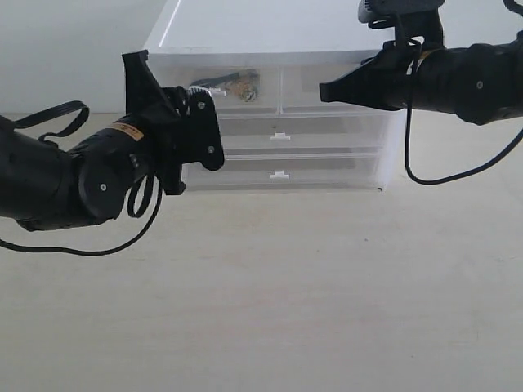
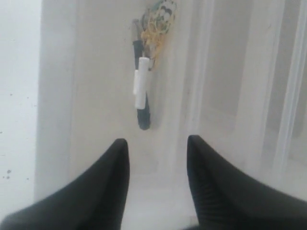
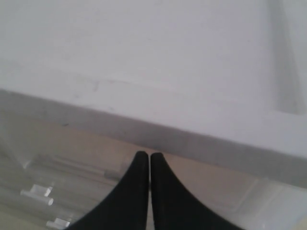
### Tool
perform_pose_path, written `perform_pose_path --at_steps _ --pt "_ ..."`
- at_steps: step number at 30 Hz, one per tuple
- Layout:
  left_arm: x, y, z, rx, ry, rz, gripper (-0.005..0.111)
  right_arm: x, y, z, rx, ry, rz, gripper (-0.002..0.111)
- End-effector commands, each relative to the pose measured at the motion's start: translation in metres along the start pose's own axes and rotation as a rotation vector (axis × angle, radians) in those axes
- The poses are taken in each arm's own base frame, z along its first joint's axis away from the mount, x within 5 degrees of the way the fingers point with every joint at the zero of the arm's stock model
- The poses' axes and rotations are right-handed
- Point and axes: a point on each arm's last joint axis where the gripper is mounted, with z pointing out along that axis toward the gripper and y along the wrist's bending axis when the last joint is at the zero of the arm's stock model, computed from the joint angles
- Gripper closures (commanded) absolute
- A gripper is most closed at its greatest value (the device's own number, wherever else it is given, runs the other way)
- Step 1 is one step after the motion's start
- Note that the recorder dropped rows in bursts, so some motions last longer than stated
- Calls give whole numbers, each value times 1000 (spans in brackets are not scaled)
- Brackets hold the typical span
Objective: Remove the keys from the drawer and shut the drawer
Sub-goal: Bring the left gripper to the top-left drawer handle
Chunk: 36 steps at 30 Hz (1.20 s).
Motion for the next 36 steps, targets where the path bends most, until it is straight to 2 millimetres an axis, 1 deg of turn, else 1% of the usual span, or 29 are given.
perform_pose_path --at_steps 1,4,7,10,14,17,19,23,25,32,36 --pt "-11 2 2 -11 9 -5 70 -24 -5 3 23 -224 1 108" --pt "-10 0 9 -7 51 -19 70 -24 -5 3 23 -224 1 108" --pt "-7 -7 15 -36 85 13 70 -24 -5 3 23 -229 0 108" --pt "-11 -15 17 -143 106 57 70 -24 -5 3 23 -229 0 108" --pt "-19 -27 19 -289 86 150 70 -24 -5 3 24 -230 -3 108" --pt "-17 -37 22 -276 94 162 70 -24 -5 3 24 -230 -5 108" --pt "-16 -39 23 -283 106 162 70 -24 -5 3 25 -230 -12 108" --pt "-16 -35 24 -319 114 140 74 -24 -5 3 25 -230 -15 108" --pt "-18 -32 26 -326 111 133 74 -24 -5 3 25 -230 -15 108" --pt "-24 -27 32 -315 100 110 73 -25 -5 3 26 -231 -24 108" --pt "-26 -29 36 -259 92 105 73 -25 -5 3 27 -236 -24 108"
